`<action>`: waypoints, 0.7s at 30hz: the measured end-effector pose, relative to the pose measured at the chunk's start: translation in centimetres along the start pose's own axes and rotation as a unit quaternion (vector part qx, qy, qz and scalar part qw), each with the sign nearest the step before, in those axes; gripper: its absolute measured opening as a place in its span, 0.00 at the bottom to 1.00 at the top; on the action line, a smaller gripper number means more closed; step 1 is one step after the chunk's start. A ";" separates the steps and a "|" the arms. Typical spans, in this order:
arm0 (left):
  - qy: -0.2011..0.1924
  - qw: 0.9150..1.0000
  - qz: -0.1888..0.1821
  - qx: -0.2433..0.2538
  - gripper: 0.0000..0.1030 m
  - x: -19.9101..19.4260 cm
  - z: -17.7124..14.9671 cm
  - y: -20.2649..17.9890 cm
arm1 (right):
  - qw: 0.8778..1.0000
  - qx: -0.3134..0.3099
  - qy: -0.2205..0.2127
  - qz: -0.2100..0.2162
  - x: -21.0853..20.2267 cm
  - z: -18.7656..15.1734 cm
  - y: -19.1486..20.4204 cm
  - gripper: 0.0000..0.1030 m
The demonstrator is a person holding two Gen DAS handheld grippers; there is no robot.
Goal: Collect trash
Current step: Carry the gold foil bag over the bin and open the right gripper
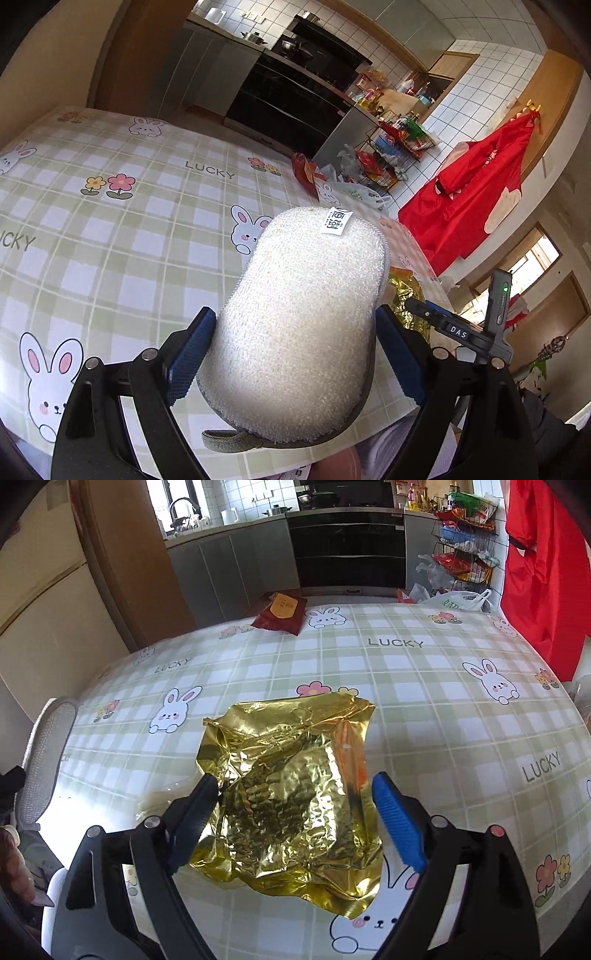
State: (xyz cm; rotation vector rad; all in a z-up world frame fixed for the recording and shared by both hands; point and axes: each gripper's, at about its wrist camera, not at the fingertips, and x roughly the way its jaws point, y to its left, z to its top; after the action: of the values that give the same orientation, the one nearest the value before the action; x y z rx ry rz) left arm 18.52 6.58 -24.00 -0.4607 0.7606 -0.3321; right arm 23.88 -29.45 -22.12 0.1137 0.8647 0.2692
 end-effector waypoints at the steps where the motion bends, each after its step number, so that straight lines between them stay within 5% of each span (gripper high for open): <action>1: -0.001 1.000 0.000 0.001 0.83 -0.4 -0.2 -0.2 | 1.000 0.002 -0.005 0.004 -0.7 -0.2 0.2 0.82; 11: -0.014 1.000 0.015 0.005 0.83 -5.2 -2.6 -0.7 | 0.998 -0.001 -0.056 0.037 -8.2 -3.6 3.0 0.82; 21: -0.039 0.999 0.019 0.020 0.83 -9.9 -4.6 -2.3 | 0.995 -0.043 -0.050 0.080 -12.6 -7.9 6.6 0.82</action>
State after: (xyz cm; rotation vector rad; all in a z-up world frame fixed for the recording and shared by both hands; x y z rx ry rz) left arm 8.18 7.77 -19.92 -0.4194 0.6851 -0.2920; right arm 8.81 -26.73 -16.61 0.1151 0.7439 0.4465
